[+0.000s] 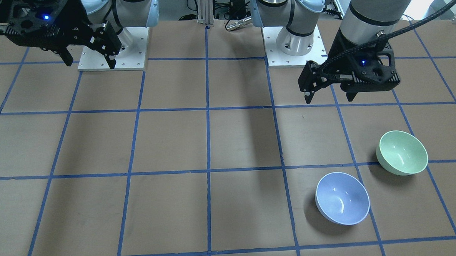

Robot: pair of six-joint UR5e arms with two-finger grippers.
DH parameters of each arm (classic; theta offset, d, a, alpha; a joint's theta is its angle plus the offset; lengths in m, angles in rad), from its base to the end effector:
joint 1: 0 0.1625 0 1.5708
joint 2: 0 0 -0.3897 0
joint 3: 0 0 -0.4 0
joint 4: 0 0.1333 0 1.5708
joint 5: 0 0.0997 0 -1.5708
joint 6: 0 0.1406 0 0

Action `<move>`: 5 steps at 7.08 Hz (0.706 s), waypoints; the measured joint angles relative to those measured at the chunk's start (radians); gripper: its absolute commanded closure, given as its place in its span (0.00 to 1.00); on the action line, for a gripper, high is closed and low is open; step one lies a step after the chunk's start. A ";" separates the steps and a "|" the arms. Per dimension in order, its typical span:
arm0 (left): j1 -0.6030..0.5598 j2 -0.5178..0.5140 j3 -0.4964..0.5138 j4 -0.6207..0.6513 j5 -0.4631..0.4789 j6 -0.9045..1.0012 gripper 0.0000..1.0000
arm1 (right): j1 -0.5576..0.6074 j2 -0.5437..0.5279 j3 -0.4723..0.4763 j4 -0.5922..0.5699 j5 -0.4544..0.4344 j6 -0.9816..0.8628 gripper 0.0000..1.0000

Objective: Stack green bowl on blue bowl

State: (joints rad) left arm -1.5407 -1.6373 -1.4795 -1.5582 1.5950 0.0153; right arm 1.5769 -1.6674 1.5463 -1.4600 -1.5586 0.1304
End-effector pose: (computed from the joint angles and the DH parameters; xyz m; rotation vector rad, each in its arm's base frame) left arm -0.1139 -0.5343 0.4245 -0.0238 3.1159 -0.0574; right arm 0.1378 -0.4598 0.4591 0.1942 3.1227 -0.0148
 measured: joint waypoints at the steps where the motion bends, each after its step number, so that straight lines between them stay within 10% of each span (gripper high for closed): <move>1: 0.003 -0.002 0.000 0.001 0.001 0.000 0.00 | 0.000 0.000 0.000 0.000 0.000 0.000 0.00; 5: 0.028 -0.017 -0.001 -0.001 0.000 0.016 0.00 | 0.000 0.000 0.000 0.000 0.000 0.000 0.00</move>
State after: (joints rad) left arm -1.5122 -1.6546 -1.4802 -1.5597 1.5955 0.0309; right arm 1.5769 -1.6674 1.5463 -1.4603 -1.5585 0.1304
